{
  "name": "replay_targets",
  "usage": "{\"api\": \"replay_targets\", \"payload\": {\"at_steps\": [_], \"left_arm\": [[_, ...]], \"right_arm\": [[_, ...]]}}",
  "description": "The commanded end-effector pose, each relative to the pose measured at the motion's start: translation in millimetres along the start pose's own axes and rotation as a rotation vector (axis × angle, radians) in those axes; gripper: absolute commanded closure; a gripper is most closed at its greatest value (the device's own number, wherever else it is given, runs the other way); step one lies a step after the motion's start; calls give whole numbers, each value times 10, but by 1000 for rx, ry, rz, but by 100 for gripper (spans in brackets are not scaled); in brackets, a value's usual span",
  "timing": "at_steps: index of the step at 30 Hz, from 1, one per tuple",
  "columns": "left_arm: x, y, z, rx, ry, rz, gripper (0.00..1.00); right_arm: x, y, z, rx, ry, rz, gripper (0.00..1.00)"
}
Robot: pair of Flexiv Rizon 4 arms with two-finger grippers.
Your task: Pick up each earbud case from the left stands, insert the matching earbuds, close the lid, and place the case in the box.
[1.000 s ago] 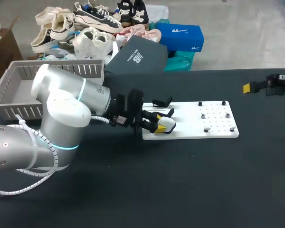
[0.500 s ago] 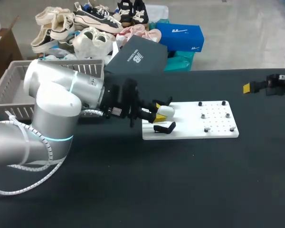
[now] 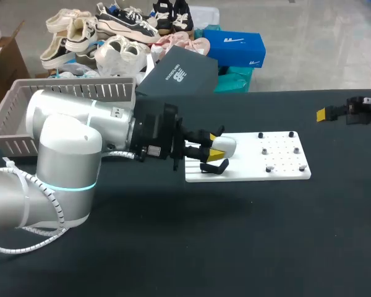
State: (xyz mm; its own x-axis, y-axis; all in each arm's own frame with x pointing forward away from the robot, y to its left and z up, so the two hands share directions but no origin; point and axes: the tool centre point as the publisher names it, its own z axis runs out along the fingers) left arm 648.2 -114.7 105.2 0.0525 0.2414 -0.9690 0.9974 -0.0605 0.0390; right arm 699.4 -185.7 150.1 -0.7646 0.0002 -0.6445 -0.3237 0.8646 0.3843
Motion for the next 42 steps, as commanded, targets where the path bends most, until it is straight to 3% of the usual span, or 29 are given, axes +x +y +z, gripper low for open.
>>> {"api": "replay_targets", "payload": {"at_steps": [1, 38, 42], "left_arm": [[-31, -85, 41, -19, -8, 9, 100], [-93, -120, 107, -27, -27, 8, 100], [-26, -114, 247, -12, -64, -9, 100]], "right_arm": [[-2, -5, 2, -1, 1, 0, 0], [-2, -5, 2, -1, 1, 0, 0], [-2, -5, 2, -1, 1, 0, 0]]}}
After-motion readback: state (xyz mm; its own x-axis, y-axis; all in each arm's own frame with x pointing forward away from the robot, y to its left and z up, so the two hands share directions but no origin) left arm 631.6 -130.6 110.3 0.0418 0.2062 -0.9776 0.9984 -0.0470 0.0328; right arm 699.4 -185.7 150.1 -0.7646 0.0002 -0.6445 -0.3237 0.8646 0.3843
